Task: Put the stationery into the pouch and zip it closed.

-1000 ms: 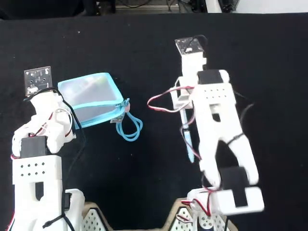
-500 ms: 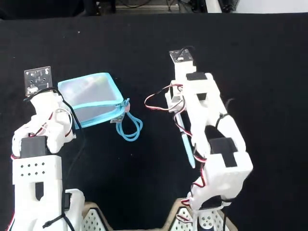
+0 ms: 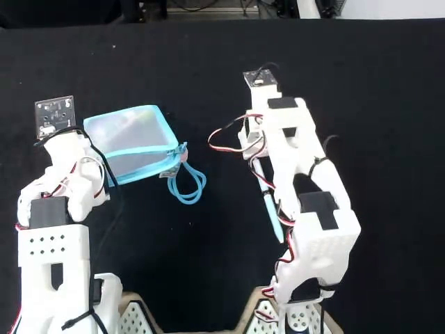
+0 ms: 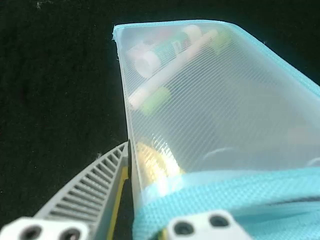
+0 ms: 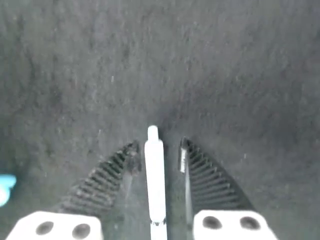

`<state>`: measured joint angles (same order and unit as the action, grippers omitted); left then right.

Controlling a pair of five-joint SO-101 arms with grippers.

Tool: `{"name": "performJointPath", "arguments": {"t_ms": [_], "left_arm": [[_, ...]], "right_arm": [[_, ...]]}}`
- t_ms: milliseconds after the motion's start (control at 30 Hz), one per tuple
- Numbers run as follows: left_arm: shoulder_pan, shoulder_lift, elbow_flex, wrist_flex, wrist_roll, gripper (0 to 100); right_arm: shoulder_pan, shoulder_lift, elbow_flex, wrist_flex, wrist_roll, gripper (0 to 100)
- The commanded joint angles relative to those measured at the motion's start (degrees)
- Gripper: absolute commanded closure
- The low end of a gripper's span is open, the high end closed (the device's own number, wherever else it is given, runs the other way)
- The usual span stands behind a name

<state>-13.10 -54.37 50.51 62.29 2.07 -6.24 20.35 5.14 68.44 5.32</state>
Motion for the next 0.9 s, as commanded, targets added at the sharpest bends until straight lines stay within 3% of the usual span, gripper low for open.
{"name": "performJointPath", "arguments": {"t_ms": [0, 500, 867], "left_arm": [[0.48, 0.26, 0.31, 0.26, 0.26, 96], [0.48, 0.26, 0.31, 0.26, 0.26, 96], [0.48, 0.26, 0.4, 0.18, 0.26, 96]], "right_arm": [[0.18, -3.03, -3.82, 2.73, 0.7, 87.4], [0.09, 9.27, -11.12, 3.34, 5.71, 87.4], [0.44, 17.19, -24.31, 20.31, 9.76, 87.4]]}}
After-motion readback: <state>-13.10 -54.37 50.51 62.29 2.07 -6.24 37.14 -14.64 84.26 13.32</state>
